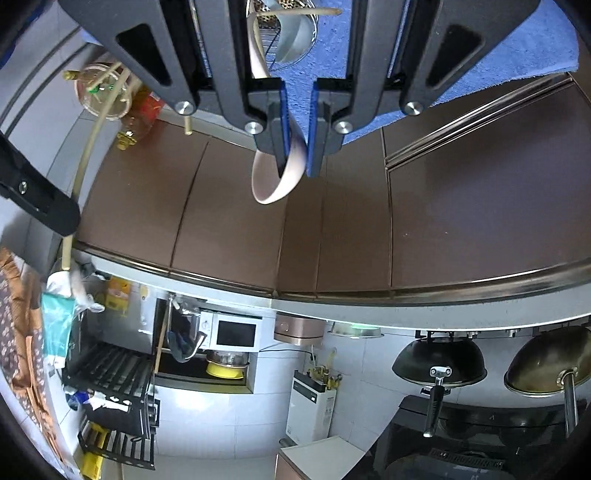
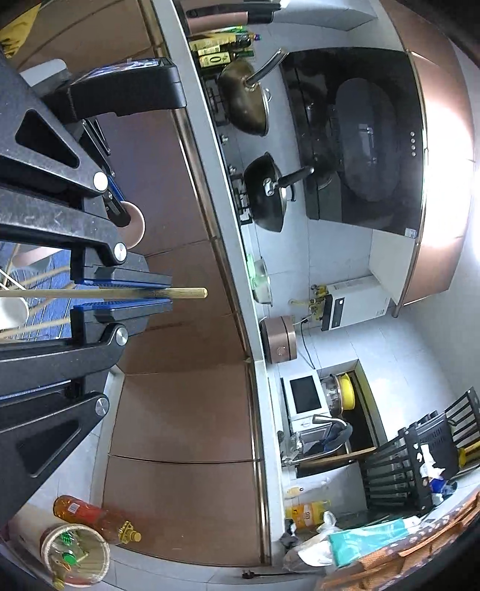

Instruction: Organize utensils

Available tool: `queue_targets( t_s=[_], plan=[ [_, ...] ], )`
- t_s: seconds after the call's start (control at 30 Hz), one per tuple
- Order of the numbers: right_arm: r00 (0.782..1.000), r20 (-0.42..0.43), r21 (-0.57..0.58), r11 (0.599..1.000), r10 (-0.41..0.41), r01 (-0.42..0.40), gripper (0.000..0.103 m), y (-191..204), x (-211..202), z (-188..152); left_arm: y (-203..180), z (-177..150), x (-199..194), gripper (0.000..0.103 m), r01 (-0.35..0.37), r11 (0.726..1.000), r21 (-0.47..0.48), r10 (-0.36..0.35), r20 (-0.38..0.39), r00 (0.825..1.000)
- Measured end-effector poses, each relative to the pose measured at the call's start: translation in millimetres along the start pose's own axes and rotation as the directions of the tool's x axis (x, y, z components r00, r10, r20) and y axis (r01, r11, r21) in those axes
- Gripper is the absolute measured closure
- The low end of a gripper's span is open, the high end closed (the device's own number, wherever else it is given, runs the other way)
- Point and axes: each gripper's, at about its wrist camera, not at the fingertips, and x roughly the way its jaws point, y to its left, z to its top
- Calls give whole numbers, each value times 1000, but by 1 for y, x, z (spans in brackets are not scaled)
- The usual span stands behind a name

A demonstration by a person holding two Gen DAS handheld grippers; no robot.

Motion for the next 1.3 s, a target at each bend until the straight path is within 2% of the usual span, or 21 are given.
queue_targets(
  t_s=[0.1, 0.4, 0.5, 0.6, 0.83, 0.97, 1.03, 1.13, 1.3],
  plan=[
    [1000, -15, -9, 1000, -14, 14, 97, -3, 7, -16, -4, -13, 5, 95, -25, 1000, 12, 25, 30, 999],
    [996, -76, -30, 998, -49, 46, 95, -6, 12, -51, -2, -43, 7, 93, -13, 1000, -8, 13, 64, 998],
    [995, -78, -26, 998, -55, 53, 85, -7, 3, -51, 0, -42, -2, 77, 14, 1000, -13, -13, 57, 998],
    [996, -70, -14, 998, -57, 56, 77, -7, -11, -46, -1, -37, -17, 74, 17, 1000, 5, -17, 64, 998],
    [995, -57, 3, 996, -84, 84, 67, 2, -51, -31, 3, -18, -64, 55, 12, 1000, 23, -13, 49, 999],
    [988, -56, 9, 989, -145, 146, 53, 13, -84, -24, 7, -13, -99, 52, -11, 999, 53, 10, 6, 1000],
    [982, -62, -12, 984, -180, 180, 43, 22, -98, -23, 9, -15, -118, 47, -28, 997, 77, 28, -4, 1000],
    [972, -70, -27, 974, -225, 224, 32, 33, -121, -24, 11, -21, -147, 46, -40, 993, 113, 42, -12, 999],
    [954, -83, -55, 957, -287, 284, 20, 45, -152, -28, 16, -32, -191, 45, -80, 985, 154, 81, 1, 997]
  ],
)
